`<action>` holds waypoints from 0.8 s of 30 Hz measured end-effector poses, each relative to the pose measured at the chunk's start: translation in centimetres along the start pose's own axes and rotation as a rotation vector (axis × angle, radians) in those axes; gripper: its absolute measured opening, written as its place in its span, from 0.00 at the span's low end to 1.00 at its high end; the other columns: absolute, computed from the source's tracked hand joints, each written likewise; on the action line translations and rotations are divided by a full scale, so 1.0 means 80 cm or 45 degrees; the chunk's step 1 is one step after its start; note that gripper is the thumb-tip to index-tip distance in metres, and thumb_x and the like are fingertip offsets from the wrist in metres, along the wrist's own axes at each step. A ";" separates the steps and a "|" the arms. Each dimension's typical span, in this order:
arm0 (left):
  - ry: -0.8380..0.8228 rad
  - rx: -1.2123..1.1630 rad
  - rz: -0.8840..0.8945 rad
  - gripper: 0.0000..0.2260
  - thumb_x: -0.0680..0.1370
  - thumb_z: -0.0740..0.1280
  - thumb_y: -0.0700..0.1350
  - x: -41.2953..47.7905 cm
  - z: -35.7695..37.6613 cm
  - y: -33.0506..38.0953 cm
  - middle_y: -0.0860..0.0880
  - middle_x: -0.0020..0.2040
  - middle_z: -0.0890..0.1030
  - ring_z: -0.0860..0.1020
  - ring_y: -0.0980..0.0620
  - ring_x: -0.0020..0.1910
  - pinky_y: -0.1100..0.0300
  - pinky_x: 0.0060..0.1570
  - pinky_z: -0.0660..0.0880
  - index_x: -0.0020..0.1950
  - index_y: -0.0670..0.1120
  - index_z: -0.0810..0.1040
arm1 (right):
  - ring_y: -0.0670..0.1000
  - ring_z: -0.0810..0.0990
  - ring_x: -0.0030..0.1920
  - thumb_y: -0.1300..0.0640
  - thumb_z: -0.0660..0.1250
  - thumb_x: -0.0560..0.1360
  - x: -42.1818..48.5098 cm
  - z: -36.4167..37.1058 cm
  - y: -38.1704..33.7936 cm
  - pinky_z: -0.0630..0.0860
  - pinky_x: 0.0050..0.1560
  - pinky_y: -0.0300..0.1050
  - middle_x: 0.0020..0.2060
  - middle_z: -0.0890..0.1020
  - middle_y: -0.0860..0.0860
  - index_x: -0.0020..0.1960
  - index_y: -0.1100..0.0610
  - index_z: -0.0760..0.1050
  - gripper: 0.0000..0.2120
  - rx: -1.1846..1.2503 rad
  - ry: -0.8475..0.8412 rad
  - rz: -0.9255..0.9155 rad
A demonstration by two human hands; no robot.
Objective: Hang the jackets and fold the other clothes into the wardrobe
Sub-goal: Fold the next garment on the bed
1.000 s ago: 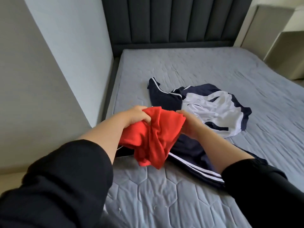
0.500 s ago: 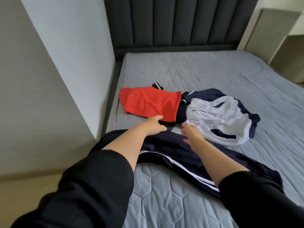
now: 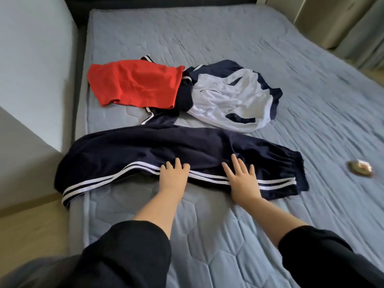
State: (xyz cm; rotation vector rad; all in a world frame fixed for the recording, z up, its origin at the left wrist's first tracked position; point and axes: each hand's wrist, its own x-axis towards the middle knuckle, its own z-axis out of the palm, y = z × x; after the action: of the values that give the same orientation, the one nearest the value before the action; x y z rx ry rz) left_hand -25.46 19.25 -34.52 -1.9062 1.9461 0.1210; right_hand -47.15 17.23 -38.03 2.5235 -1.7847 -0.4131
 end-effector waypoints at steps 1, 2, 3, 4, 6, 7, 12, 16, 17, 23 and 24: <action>0.021 0.032 -0.001 0.30 0.75 0.66 0.38 0.002 0.002 0.001 0.42 0.76 0.58 0.60 0.38 0.72 0.44 0.71 0.57 0.73 0.46 0.57 | 0.59 0.56 0.75 0.61 0.65 0.73 -0.001 0.000 0.002 0.60 0.70 0.57 0.77 0.48 0.60 0.78 0.52 0.45 0.41 -0.004 -0.006 0.015; 0.034 0.071 0.002 0.29 0.76 0.65 0.38 0.005 0.003 0.001 0.43 0.76 0.59 0.58 0.38 0.74 0.43 0.72 0.52 0.74 0.46 0.57 | 0.59 0.61 0.72 0.64 0.63 0.73 -0.003 -0.001 0.004 0.66 0.66 0.54 0.76 0.53 0.60 0.78 0.52 0.46 0.40 -0.002 -0.023 0.017; 0.039 0.111 0.007 0.29 0.76 0.65 0.39 0.009 0.002 -0.001 0.44 0.75 0.61 0.56 0.39 0.75 0.42 0.73 0.49 0.74 0.46 0.57 | 0.59 0.67 0.68 0.65 0.63 0.74 -0.004 -0.004 0.006 0.71 0.61 0.51 0.74 0.58 0.60 0.78 0.53 0.47 0.38 -0.015 -0.034 0.004; 0.036 0.141 0.011 0.30 0.76 0.65 0.40 0.011 0.002 -0.001 0.44 0.74 0.63 0.56 0.39 0.75 0.42 0.73 0.48 0.75 0.45 0.56 | 0.59 0.71 0.64 0.65 0.62 0.74 -0.007 -0.007 0.008 0.74 0.55 0.50 0.72 0.62 0.60 0.77 0.54 0.49 0.37 -0.038 -0.033 -0.015; 0.037 0.126 0.016 0.31 0.76 0.65 0.40 0.013 -0.002 0.002 0.44 0.70 0.68 0.65 0.40 0.70 0.46 0.70 0.58 0.76 0.45 0.55 | 0.58 0.77 0.54 0.66 0.63 0.73 -0.014 -0.016 0.011 0.74 0.43 0.49 0.67 0.68 0.59 0.75 0.56 0.55 0.33 -0.105 0.014 -0.022; 0.038 0.085 0.036 0.31 0.76 0.64 0.38 0.012 -0.003 0.007 0.44 0.67 0.71 0.70 0.41 0.66 0.49 0.65 0.65 0.76 0.44 0.55 | 0.58 0.78 0.50 0.66 0.63 0.73 -0.021 -0.021 0.013 0.71 0.38 0.48 0.64 0.70 0.58 0.72 0.56 0.59 0.30 -0.139 0.041 -0.007; 0.067 -0.035 0.387 0.25 0.76 0.58 0.33 -0.003 -0.008 0.071 0.46 0.61 0.74 0.77 0.43 0.55 0.53 0.46 0.72 0.72 0.45 0.62 | 0.59 0.80 0.51 0.66 0.61 0.75 -0.068 -0.022 0.051 0.68 0.37 0.47 0.69 0.68 0.60 0.66 0.57 0.65 0.20 -0.140 -0.144 0.201; 0.040 -0.016 0.593 0.15 0.77 0.58 0.36 -0.018 -0.026 0.135 0.47 0.58 0.78 0.78 0.43 0.56 0.55 0.46 0.71 0.62 0.46 0.70 | 0.61 0.68 0.69 0.60 0.64 0.75 -0.100 -0.010 0.091 0.71 0.58 0.51 0.77 0.52 0.57 0.75 0.55 0.55 0.31 0.219 -0.515 0.200; 0.025 -0.015 0.576 0.13 0.77 0.59 0.37 -0.020 -0.029 0.144 0.47 0.57 0.78 0.77 0.44 0.55 0.56 0.45 0.69 0.60 0.46 0.71 | 0.58 0.64 0.72 0.55 0.66 0.75 -0.101 -0.014 0.104 0.67 0.66 0.50 0.77 0.54 0.56 0.76 0.54 0.55 0.34 0.489 -0.601 0.142; 0.016 0.139 0.439 0.19 0.78 0.57 0.49 -0.033 -0.020 0.150 0.50 0.67 0.69 0.63 0.45 0.69 0.46 0.67 0.59 0.68 0.50 0.68 | 0.48 0.77 0.57 0.54 0.65 0.75 -0.088 -0.016 0.196 0.70 0.57 0.36 0.53 0.81 0.48 0.52 0.51 0.79 0.08 1.473 0.695 1.015; 0.000 0.153 0.437 0.21 0.78 0.57 0.49 -0.034 -0.018 0.149 0.50 0.71 0.65 0.59 0.45 0.72 0.44 0.70 0.56 0.71 0.50 0.65 | 0.53 0.76 0.59 0.52 0.65 0.75 -0.087 -0.003 0.216 0.70 0.59 0.43 0.57 0.79 0.53 0.57 0.56 0.77 0.14 1.431 0.679 1.260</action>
State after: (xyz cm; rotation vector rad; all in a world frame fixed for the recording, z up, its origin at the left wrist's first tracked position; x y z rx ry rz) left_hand -37.43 22.00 -34.95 -1.4850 2.2109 0.0987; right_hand -65.18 17.75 -33.43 1.2709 -2.9921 1.4334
